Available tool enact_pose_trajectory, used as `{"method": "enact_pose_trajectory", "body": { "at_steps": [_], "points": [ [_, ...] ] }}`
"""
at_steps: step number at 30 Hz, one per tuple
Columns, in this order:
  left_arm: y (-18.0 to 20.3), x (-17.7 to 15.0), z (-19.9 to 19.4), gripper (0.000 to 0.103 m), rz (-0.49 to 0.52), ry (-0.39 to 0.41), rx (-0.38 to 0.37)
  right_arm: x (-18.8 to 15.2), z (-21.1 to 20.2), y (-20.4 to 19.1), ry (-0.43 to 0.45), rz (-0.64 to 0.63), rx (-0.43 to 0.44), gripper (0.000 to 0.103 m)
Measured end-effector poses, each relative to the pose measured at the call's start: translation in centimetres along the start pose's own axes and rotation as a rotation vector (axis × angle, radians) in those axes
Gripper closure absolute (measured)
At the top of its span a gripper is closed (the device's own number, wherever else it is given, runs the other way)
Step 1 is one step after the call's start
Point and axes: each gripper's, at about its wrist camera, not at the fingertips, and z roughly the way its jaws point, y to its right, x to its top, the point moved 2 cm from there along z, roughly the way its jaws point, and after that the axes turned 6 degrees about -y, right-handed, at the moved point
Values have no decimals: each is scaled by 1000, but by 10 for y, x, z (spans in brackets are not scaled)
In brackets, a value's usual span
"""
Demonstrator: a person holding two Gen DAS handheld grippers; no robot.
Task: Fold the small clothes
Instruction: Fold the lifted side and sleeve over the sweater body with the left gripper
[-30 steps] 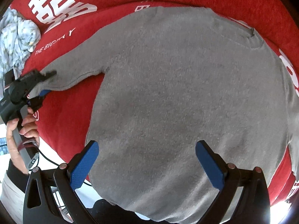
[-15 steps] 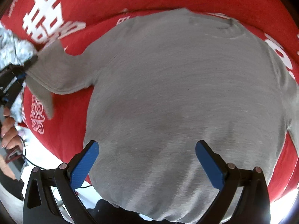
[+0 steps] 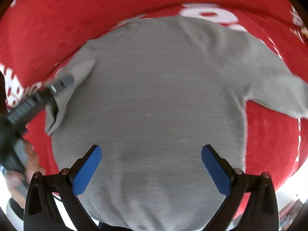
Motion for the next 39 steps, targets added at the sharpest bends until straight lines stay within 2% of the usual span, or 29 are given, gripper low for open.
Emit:
{"method": "enact_pose_trajectory", "body": {
  "at_steps": [2,4,5,7,8,10,11,14,16,19,23,25,27,28,29,32,34,36,38,39],
  "points": [
    [-4,-11,11,94,1,-66,35,2,0,10,-6,34,9,0],
    [-11,-22,8,70,-7,-84,37,6,-1,14,0,41,6,0],
    [-14,-27,-2,63,-8,-63,40,9,-2,12,5,35,2,0],
    [-22,-34,-20,14,-1,-31,85,14,-6,2,25,-1,-2,0],
    [-29,-41,-39,11,1,21,125,17,-8,-5,38,-29,-7,0],
    [-44,-48,-61,11,-19,65,176,24,-13,-29,76,-124,-19,0],
    [-57,-53,-71,11,-53,75,228,27,-14,-43,93,-187,-19,0],
    [-106,-70,-90,11,-190,79,313,26,-11,-99,138,-441,-65,0],
    [-134,-79,-92,11,-267,61,338,18,-1,-134,163,-618,-156,0],
    [-165,-95,-87,11,-356,22,343,18,25,-170,198,-778,-340,0],
    [-172,-106,-72,11,-373,-8,352,21,52,-190,234,-905,-501,0],
    [-167,-104,-58,11,-368,-15,363,22,64,-200,251,-943,-543,1],
    [-167,-105,-49,10,-372,-25,375,28,65,-206,309,-918,-560,9],
    [-166,-106,-46,10,-385,-20,362,34,60,-205,335,-855,-543,9],
    [-168,-108,-46,10,-399,-17,348,43,49,-197,351,-747,-478,9],
    [-170,-111,-45,9,-406,-19,332,64,22,-148,348,-385,-205,9],
    [-172,-112,-44,3,-405,-24,349,71,18,-97,313,-132,-73,9],
    [-173,-114,-41,3,-407,-28,344,69,23,-48,253,75,60,9],
    [-174,-113,-41,2,-404,-26,339,62,33,0,202,290,246,8],
    [-174,-113,-42,2,-396,-26,343,58,31,16,230,356,351,8]
  ]
}}
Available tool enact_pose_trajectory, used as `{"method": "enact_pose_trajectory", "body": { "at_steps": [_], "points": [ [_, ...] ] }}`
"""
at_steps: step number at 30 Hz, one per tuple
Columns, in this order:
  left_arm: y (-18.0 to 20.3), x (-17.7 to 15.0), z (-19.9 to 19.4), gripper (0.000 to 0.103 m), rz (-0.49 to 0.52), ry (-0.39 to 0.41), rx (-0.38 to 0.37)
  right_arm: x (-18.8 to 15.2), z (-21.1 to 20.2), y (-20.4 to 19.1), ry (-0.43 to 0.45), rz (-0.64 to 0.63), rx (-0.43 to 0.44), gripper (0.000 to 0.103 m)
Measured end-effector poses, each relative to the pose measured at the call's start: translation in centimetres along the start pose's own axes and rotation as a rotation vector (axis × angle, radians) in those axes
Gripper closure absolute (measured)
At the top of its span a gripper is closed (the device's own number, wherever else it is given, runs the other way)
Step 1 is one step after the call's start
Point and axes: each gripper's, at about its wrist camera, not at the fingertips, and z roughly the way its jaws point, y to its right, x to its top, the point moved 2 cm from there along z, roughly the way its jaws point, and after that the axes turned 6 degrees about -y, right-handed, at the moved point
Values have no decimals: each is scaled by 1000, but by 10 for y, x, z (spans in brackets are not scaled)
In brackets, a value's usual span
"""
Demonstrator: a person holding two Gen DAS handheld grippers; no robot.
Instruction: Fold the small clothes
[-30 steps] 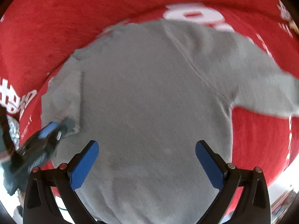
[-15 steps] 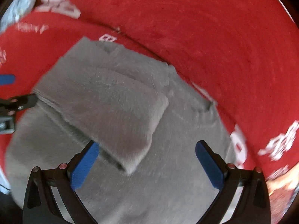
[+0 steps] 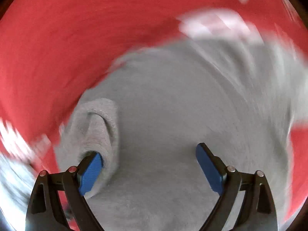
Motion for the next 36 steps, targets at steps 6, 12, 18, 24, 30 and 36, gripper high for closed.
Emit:
{"method": "enact_pose_trajectory", "body": {
  "at_steps": [6,12,18,24,30,36],
  "points": [
    [2,1,-10,3,65,-40,28,14,-23,26,25,165,97,8],
    [-6,14,-43,3,90,6,26,-1,-31,-48,74,-423,-298,8],
    [8,53,-30,3,67,34,79,-73,15,-141,162,-1163,-591,9],
    [8,56,-3,3,17,7,78,-49,67,-153,138,-1238,-766,95],
    [14,53,-5,2,51,34,107,33,-11,-84,92,-518,-218,93],
    [14,63,1,2,59,24,132,54,-34,44,11,148,123,80]
  ]
}}
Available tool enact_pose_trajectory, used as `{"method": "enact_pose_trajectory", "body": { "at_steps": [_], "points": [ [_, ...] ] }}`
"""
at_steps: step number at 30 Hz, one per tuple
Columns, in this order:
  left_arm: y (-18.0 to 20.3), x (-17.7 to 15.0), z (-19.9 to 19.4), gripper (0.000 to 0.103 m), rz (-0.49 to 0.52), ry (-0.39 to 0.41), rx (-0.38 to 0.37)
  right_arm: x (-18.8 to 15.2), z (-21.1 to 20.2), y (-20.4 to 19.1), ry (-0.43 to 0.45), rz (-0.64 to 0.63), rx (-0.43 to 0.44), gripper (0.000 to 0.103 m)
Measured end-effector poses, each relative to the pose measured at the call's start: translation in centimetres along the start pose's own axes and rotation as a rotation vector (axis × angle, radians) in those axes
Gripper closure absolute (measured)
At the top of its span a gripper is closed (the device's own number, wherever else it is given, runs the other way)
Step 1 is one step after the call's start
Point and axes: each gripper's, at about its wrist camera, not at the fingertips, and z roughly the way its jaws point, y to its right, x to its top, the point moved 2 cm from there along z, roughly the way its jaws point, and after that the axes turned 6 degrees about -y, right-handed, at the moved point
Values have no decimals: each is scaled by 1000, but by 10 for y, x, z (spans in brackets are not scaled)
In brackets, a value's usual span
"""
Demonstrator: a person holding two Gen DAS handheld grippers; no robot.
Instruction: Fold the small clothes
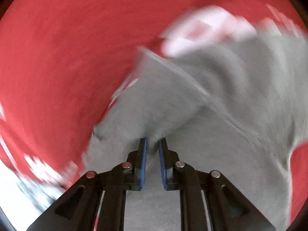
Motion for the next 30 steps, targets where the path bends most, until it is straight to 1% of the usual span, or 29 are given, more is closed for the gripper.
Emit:
{"method": "enact_pose_trajectory", "body": {
  "at_steps": [1,3,4,6,8,9,12,14,15,16,18,19,20,21,22,23,24,25,28,30],
  "points": [
    [0,2,0,2,4,-6,3,0,-6,11,1,50,20,77],
    [1,6,-2,3,10,-28,5,-4,-18,25,-7,101,32,60],
    [0,9,-3,3,12,-34,2,-7,-21,26,-15,104,35,58],
    [-6,20,-9,3,-1,-18,-24,-18,-24,23,-51,73,53,58],
    [-14,34,-11,3,-25,-13,-63,-38,-15,6,-125,-1,75,56],
    [-17,42,-8,3,-36,-20,-80,-50,-7,-3,-167,-35,92,54],
    [-19,61,4,3,-35,-58,-124,-99,33,-39,-337,-108,168,53],
    [-19,69,15,3,-22,-91,-142,-137,69,-59,-443,-115,209,53],
    [-19,73,19,3,-16,-103,-150,-153,83,-66,-482,-106,225,53],
    [-19,76,23,3,-11,-116,-159,-162,110,-73,-504,-96,236,53],
    [-19,80,30,5,-12,-137,-178,-176,133,-82,-513,-79,239,53],
    [-19,81,32,13,-17,-144,-192,-180,142,-85,-507,-64,234,54],
    [-20,82,33,23,-23,-147,-232,-182,148,-87,-495,-54,222,53],
    [-21,84,32,39,-28,-138,-273,-182,152,-87,-478,-40,222,54],
    [-21,85,28,73,-19,-117,-287,-184,155,-86,-463,-18,232,54],
    [-18,87,24,91,9,-116,-353,-185,156,-87,-457,-4,231,61],
    [-18,88,22,94,14,-117,-365,-186,157,-86,-455,8,225,90],
    [-18,89,19,94,31,-105,-355,-183,157,-92,-462,12,242,97],
    [-24,89,18,94,67,-86,-334,-190,160,-109,-475,-34,267,97],
    [-30,86,23,94,68,-92,-341,-198,167,-112,-493,-66,254,97]
  ]
}}
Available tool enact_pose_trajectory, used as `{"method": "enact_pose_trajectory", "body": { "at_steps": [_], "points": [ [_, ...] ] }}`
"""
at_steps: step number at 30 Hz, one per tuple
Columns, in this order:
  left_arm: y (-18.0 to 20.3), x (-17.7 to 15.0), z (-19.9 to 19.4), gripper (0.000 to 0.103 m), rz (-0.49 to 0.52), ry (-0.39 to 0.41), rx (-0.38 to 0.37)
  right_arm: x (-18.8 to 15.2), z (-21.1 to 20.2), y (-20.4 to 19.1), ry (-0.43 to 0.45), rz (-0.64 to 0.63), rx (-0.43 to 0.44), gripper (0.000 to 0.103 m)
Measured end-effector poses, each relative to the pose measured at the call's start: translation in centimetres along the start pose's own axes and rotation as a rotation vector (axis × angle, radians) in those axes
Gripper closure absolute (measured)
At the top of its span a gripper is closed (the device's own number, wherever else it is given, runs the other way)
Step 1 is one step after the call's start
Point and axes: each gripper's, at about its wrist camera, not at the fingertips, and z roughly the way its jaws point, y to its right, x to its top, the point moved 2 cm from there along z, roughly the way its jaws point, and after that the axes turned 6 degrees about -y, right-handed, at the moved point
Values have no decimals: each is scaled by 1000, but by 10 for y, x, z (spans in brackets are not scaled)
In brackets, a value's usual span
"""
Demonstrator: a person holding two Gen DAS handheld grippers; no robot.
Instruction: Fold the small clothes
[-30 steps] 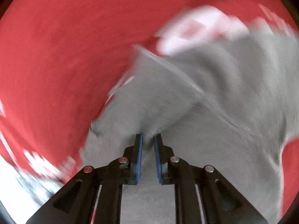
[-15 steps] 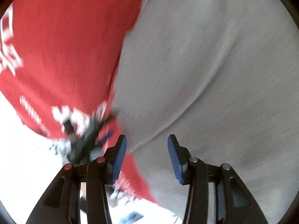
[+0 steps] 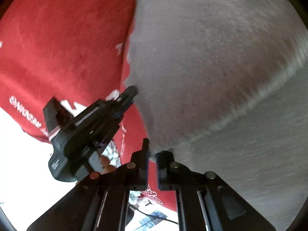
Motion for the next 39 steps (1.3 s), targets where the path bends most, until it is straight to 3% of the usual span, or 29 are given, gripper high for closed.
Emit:
{"method": "enact_pose_trajectory", "body": {
  "at_steps": [3,5,6,9,11,14,16,19,21,22,23,26,28,33,35,39],
  "points": [
    [-1,-3,-2,94,-20,12,-18,5,20,7,-7,21,-50,95],
    [1,-3,-3,94,-12,17,9,5,17,12,-26,47,-32,94],
    [9,-10,-8,94,-6,20,25,4,11,12,-39,42,-44,87],
    [17,-17,-22,94,11,52,68,7,-41,7,12,-63,-127,62],
    [24,-24,-35,94,29,87,72,16,-95,12,134,-102,-225,59],
    [34,-34,-44,94,53,106,84,39,-167,35,317,-16,-329,59],
    [41,-39,-43,94,57,112,107,54,-207,54,405,75,-336,59],
    [42,-45,-32,94,37,101,123,74,-232,69,481,141,-300,59],
    [44,-52,-19,94,31,84,142,86,-237,69,501,129,-306,60],
    [45,-54,-13,94,38,83,163,88,-240,67,501,113,-318,65],
    [46,-56,-8,94,45,83,193,96,-238,59,495,91,-342,97],
    [49,-59,-3,94,52,102,225,98,-246,47,507,20,-420,96],
    [53,-59,0,94,60,104,239,95,-252,56,498,-21,-517,96],
    [60,-55,-3,94,63,84,295,82,-265,67,464,-27,-586,93],
    [58,-56,-11,94,40,83,259,74,-274,62,469,-38,-602,87],
    [63,-66,-26,94,66,90,210,70,-272,39,470,-170,-629,87]
  ]
}}
